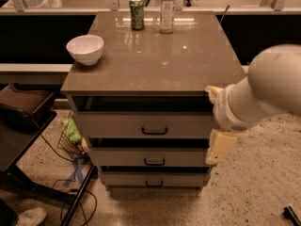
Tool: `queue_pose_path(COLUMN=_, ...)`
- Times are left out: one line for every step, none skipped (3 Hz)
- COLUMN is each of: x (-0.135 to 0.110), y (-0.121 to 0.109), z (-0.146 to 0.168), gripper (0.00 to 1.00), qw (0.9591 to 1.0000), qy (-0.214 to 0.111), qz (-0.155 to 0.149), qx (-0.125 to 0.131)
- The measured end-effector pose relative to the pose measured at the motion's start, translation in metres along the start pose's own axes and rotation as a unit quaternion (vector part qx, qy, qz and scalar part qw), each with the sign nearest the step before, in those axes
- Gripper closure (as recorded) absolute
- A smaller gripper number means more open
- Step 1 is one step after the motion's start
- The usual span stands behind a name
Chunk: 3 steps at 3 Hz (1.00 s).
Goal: Open middle drawer
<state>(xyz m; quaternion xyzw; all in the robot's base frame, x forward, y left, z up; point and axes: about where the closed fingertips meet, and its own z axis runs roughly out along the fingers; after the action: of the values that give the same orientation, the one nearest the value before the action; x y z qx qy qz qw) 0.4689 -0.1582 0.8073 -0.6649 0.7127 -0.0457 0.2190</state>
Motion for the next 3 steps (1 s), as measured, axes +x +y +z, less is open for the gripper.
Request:
queue_pose_path(x=0.002, y=0.016, z=0.036, gripper=0.0, qw=0.999, qy=0.015, qz=-0.029, qx=0.031)
queue_pose_path(x=-0.004, y=0.035, z=0.066, gripper=0.0, qw=0.9946, qy=0.046, qz=-0.063, qx=0.068)
queue_pose_path(x=0.011, y=0.042, z=0.076, gripper=0.0, qw=0.9921, qy=0.072, qz=-0.062, qx=0.082)
